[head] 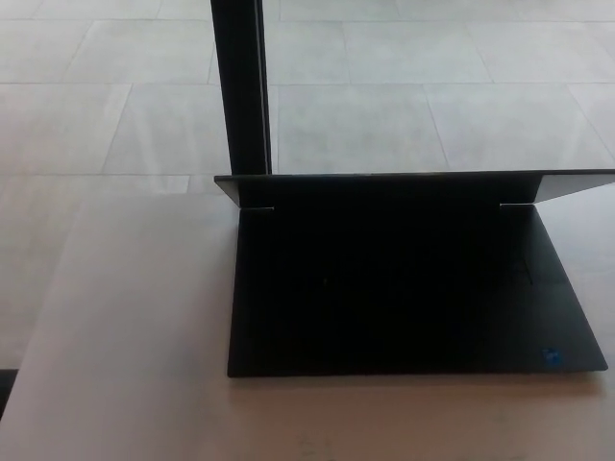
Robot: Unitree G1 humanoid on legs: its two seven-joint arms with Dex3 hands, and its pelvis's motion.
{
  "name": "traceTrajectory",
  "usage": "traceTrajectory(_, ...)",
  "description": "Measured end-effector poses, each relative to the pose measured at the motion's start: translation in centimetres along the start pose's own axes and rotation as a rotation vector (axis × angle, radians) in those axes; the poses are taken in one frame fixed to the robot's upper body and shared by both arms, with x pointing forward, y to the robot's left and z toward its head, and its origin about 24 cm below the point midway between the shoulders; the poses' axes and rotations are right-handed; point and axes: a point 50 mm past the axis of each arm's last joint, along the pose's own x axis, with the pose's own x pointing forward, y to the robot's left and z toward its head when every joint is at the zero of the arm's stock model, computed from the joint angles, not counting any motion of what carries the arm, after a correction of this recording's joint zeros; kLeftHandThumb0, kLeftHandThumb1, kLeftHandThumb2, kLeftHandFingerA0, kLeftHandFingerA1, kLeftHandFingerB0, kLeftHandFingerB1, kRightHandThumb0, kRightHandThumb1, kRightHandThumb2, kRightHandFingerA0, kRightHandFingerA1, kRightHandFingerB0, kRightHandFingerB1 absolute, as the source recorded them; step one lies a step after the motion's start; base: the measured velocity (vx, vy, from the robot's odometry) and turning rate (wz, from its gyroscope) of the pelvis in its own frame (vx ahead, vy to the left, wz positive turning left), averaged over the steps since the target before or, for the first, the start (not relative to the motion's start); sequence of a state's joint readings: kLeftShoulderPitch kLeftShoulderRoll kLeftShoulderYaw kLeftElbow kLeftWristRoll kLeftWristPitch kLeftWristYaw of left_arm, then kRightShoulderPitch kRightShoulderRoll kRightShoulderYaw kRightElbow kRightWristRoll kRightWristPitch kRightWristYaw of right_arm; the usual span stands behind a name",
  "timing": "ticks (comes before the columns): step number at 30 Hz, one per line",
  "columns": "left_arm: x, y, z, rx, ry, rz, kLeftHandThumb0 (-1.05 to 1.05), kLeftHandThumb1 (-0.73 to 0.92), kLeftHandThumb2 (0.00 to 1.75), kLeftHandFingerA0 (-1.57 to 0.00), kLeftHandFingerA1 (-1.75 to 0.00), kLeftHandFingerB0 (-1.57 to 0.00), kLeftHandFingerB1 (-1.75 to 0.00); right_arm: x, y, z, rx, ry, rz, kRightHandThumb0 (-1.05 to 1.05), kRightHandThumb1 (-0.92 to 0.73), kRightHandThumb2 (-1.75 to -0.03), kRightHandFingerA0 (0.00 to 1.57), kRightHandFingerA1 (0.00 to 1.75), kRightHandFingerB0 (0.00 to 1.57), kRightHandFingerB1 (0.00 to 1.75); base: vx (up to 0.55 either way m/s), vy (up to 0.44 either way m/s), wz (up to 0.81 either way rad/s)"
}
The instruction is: The robot uses its right hand to push down on the lid of a laptop kept in the middle of the desk to close it
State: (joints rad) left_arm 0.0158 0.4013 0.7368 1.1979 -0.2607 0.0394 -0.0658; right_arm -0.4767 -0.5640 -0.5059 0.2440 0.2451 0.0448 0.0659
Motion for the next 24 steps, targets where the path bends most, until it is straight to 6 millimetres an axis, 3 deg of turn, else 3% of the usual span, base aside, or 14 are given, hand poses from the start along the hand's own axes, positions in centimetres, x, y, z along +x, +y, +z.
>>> traceTrajectory(3,0.0,0.0,0.0,-0.001,0.000,0.000,-0.83,0.92,0.78,-0.42,-0.63,-0.37,-0.47,0.7,2.5,0.9,-0.044,-0.032,0.087,-0.89,-0.91,-0.68,0.18,0.50,0.20,0.29,0.00,0.000,0.00)
traceTrajectory(4,0.0,0.0,0.0,-0.001,0.000,0.000,-0.79,0.78,1.16,-0.43,-0.68,-0.34,-0.56,0.9,3.3,1.2,-0.059,-0.042,0.115,-0.92,-0.91,-0.70,0.19,0.51,0.19,0.31,0.00,0.000,0.00)
traceTrajectory(5,0.0,0.0,0.0,-0.001,0.000,0.000,-0.84,0.92,0.79,-0.41,-0.64,-0.36,-0.47,1.1,4.2,1.4,-0.075,-0.050,0.143,-0.93,-0.91,-0.71,0.20,0.52,0.18,0.32,0.00,0.000,0.00)
traceTrajectory(11,0.0,0.0,0.0,-0.001,0.000,-0.001,-0.83,0.92,0.75,-0.47,-0.66,-0.41,-0.47,1.6,8.4,2.2,-0.174,-0.086,0.290,-0.92,-0.92,-0.72,0.19,0.51,0.16,0.33,0.00,0.000,0.00)
traceTrajectory(16,0.0,0.0,0.0,-0.001,0.000,-0.001,-0.84,0.92,0.76,-0.41,-0.63,-0.37,-0.46,1.4,12.1,2.4,-0.271,-0.110,0.423,-0.91,-0.92,-0.69,0.19,0.51,0.17,0.34,0.00,0.000,0.00)
traceTrajectory(24,0.0,0.1,-0.1,-0.001,0.002,0.000,-0.82,0.92,0.73,-0.48,-0.68,-0.42,-0.48,-0.2,16.9,0.6,-0.464,-0.097,0.634,-0.91,-0.92,-0.71,0.19,0.53,0.20,0.32,0.00,0.000,0.00)
